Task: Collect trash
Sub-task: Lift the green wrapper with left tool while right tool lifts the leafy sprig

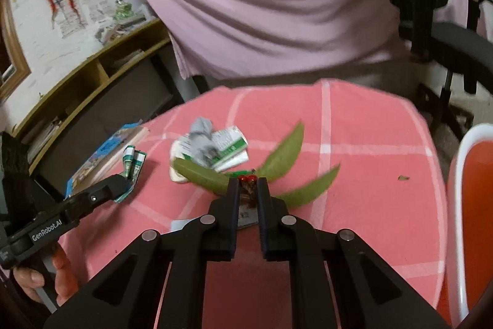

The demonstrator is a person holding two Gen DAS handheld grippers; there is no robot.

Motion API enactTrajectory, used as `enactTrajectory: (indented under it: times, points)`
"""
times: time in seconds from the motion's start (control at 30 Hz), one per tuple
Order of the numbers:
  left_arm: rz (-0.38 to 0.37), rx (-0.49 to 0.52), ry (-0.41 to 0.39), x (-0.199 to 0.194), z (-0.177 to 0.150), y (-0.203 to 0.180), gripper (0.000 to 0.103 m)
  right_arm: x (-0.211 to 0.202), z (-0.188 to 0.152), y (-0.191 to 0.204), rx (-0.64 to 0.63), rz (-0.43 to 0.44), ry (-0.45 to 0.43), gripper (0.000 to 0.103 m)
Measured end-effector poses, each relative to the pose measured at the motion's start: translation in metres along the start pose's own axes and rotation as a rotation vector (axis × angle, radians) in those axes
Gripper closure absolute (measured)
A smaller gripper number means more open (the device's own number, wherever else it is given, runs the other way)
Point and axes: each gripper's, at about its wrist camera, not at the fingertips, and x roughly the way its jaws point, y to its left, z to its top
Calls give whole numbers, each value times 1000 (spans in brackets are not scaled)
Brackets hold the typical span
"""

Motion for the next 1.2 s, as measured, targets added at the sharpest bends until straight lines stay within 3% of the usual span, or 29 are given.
enactTrajectory:
  times: [0.23, 0.43, 0.57, 0.73, 0.8, 0.87, 1.13, 1.2]
  points:
    - [-14, 32, -120, -22, -5, -10, 80, -31, -5, 11, -64, -11, -179, 94]
    - [-29, 58, -139, -26, -9, -24, 80, -42, -5, 14, -93, -6, -240, 94]
    - [-23, 60, -88, -16, -9, -26, 80, -39, -4, 6, -54, -7, -219, 94]
    - [-6, -22, -7, -2, -8, -13, 80, -24, -2, -6, 17, -13, -132, 91]
    - [-2, -49, 14, 1, -8, -8, 80, -18, -2, -13, 53, -4, -100, 71]
    - [0, -56, 21, 1, -8, -7, 80, -18, -3, -18, 78, 8, -87, 63]
    - [5, -63, 28, 2, -7, -8, 80, 6, -3, -16, 92, 71, 30, 64]
    - [6, -71, 36, 2, -6, -5, 80, 9, -1, -15, 91, 79, 38, 70]
